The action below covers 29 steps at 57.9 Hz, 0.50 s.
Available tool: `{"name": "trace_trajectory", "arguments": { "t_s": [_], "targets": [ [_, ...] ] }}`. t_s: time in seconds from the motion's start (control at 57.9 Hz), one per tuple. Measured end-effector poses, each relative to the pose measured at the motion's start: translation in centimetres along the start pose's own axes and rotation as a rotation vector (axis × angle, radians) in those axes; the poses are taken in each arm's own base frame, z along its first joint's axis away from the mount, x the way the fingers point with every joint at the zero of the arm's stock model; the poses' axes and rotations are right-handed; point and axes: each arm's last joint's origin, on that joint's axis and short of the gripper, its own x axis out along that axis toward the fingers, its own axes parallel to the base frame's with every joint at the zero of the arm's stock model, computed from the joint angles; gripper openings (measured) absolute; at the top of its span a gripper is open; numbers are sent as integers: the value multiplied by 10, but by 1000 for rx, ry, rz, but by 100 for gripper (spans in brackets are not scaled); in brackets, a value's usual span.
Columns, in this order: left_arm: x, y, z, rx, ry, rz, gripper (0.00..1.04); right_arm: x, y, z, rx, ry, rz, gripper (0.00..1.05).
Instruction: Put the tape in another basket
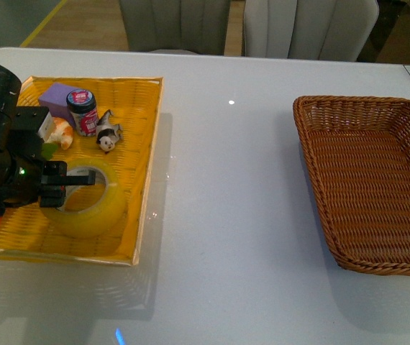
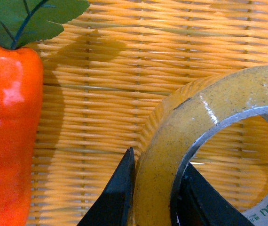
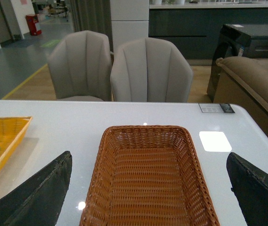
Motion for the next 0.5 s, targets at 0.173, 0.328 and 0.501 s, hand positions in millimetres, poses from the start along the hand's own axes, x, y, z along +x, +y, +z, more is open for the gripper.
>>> {"name": "trace_trajectory", "arguments": {
  "t_s": [0.173,0.328,0.501],
  "targets": [
    [-40,2,24,-10,-123,-28,16,0,0,0,0,0,0,96],
    [-81,-3,52,-5,-238,-76,16,0,0,0,0,0,0,96],
    [-127,-41,84,48,-330,-205,16,0,0,0,0,0,0,96]
  ]
}}
